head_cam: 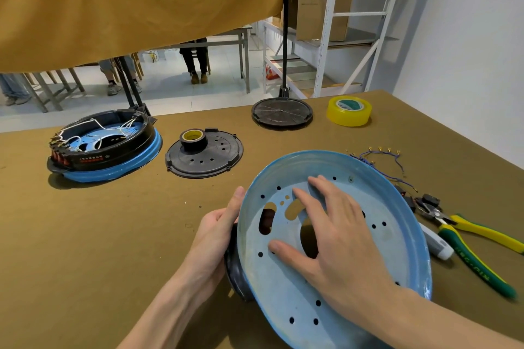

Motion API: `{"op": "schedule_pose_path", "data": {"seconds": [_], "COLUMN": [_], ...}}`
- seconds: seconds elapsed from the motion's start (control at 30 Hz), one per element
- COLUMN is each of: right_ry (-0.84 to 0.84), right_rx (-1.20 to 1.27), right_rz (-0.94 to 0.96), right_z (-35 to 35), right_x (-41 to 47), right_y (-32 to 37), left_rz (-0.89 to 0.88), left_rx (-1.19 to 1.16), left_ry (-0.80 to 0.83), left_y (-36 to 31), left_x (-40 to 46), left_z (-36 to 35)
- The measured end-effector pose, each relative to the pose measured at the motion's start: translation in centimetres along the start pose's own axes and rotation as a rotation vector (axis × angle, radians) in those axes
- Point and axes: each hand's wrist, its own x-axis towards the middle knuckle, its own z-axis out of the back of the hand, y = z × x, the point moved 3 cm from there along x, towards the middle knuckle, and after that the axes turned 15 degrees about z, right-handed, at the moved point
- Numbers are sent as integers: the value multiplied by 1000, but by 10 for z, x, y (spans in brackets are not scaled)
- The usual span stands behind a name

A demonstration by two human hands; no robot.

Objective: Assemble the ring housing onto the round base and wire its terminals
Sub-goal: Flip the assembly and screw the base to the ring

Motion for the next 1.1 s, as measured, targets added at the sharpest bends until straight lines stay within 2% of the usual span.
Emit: {"op": "schedule_pose_path", "data": {"seconds": [0.17, 0.27, 0.43, 0.6, 0.63, 0.67, 0.77, 0.83, 0.93, 1.1], "right_ry": [-62, -115, -137, -399, -363, -259, 258, 439, 500, 479], "right_rx": [-88, -179, -79, -145, -175, -166, 120, 218, 282, 448], "right_rz": [28, 79, 100, 156, 151, 123, -66, -86, -72, -101], "right_z": [2, 4, 8, 58, 70, 80, 93, 94, 94, 89], "right_x": [1, 4, 10, 38, 45, 53, 74, 80, 83, 81], "right_y": [3, 6, 2, -17, -23, -31, -46, -50, -54, -61], "left_rz": [-10, -27, -28, -36, -39, -43, -54, -52, -40, -11], "left_rx": [5, 29, 61, 1, 1, 1, -3, -4, 11, -17], "left_ry": [29, 152, 240, 250, 262, 277, 340, 375, 414, 433], "left_y": [2, -1, -3, -5, -6, -7, -10, -10, -7, -6], "left_x": [1, -1, 2, -4, -5, -5, -7, -8, -9, -8], "left_z": [2, 1, 5, 4, 4, 5, 3, 1, -1, 2]}}
